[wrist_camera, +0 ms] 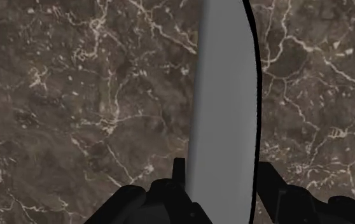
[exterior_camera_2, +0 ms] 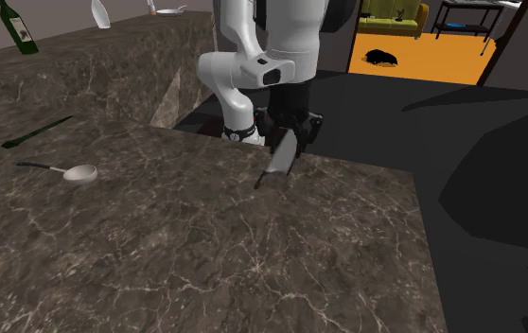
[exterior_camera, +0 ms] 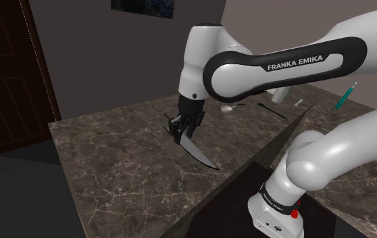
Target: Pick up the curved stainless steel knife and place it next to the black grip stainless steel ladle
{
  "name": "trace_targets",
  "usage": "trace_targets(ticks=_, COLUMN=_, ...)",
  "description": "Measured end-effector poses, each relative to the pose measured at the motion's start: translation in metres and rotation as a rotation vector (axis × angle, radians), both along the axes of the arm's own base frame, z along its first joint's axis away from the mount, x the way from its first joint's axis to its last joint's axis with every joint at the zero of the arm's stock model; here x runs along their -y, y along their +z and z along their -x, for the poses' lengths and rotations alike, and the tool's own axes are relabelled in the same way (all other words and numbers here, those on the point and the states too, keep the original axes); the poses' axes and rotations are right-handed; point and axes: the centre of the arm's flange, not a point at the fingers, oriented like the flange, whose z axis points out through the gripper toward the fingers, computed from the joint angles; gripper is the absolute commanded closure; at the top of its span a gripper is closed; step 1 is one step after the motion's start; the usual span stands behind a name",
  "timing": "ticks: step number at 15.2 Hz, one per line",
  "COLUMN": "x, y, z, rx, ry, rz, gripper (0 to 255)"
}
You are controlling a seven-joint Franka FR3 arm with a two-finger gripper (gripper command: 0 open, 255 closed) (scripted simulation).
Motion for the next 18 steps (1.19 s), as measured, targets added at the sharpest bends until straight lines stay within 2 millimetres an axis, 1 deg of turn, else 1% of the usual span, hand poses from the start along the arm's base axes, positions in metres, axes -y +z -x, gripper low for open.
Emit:
trace_targets(ticks=1, x=0.012, y=0.002, z=-0.005, rx=0.0, ry=0.0, rz=0.0, gripper=255)
trace_targets(ticks=5, x=0.063, y=0.005, z=-0.01, rx=0.0, ry=0.0, rz=0.0, gripper=255)
trace_targets(ticks=8, x=0.104, y=0.003, z=-0.015, rx=0.0, ry=0.0, rz=0.0, gripper=255)
trace_targets(ticks=10, x=0.127, y=0.001, z=-0.019, rx=0.0, ry=0.001, rz=-0.001, gripper=255)
trace_targets(ticks=12, x=0.157, y=0.002, z=-0.02, rx=0.0, ry=0.0, rz=-0.001, gripper=255)
trace_targets(ticks=14, x=0.181, y=0.001, z=-0.028, rx=0.0, ry=0.001, rz=-0.001, gripper=255)
trace_targets(ticks=15, x=0.193, y=0.0, z=-0.028, rx=0.0, ry=0.001, rz=-0.001, gripper=255)
trace_targets(ticks=18, x=0.231, y=0.004, z=-0.035, rx=0.0, ry=0.001, rz=-0.001, gripper=255)
